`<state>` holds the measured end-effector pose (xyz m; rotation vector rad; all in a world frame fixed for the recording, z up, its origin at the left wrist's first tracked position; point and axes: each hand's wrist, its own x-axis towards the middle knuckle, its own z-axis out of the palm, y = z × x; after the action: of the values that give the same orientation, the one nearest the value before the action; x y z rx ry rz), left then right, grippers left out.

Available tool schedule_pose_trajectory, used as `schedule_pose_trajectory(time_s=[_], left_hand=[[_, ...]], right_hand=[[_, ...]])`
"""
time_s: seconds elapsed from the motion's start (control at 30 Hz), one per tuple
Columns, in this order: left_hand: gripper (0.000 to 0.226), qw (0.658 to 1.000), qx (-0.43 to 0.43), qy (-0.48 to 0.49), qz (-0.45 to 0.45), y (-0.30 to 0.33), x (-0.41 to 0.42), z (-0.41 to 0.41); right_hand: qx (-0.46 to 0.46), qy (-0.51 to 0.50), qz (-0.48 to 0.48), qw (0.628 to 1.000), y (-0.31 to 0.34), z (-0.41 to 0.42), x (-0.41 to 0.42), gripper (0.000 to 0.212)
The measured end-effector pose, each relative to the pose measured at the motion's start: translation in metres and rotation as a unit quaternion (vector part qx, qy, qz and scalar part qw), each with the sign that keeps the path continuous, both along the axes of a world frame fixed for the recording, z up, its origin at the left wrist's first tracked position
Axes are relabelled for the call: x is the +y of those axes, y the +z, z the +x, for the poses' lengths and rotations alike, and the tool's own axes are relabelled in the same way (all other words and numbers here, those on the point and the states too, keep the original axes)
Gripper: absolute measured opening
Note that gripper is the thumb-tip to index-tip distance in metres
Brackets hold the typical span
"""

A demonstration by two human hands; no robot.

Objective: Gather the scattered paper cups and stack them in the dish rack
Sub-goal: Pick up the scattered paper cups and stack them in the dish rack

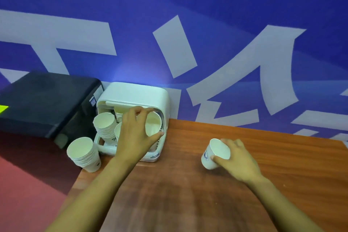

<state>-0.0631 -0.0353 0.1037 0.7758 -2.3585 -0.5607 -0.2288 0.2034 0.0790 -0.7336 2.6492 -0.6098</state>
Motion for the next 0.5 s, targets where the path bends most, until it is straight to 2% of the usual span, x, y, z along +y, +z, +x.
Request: schedule_pose_trajectory(time_s=[0.2,0.33,0.5], left_hand=[[0.072,0.998,-0.008,-0.044,0.035,-0.012,-0.038,0.003],[0.071,0.996,-0.016,-0.082,0.021,-0.029,-0.052,0.003],[0.079,0.991,-0.083,-0.108,0.006,-0.046,-0.068,-0.002]], right_hand=[[0.002,-0.045,0.022,0.999,-0.004,0.028,-0.025,0.057],[-0.001,-0.071,0.006,0.997,-0.004,0.042,-0.036,0.058],[0.006,-0.083,0.007,0.997,-0.001,0.046,-0.04,0.059]])
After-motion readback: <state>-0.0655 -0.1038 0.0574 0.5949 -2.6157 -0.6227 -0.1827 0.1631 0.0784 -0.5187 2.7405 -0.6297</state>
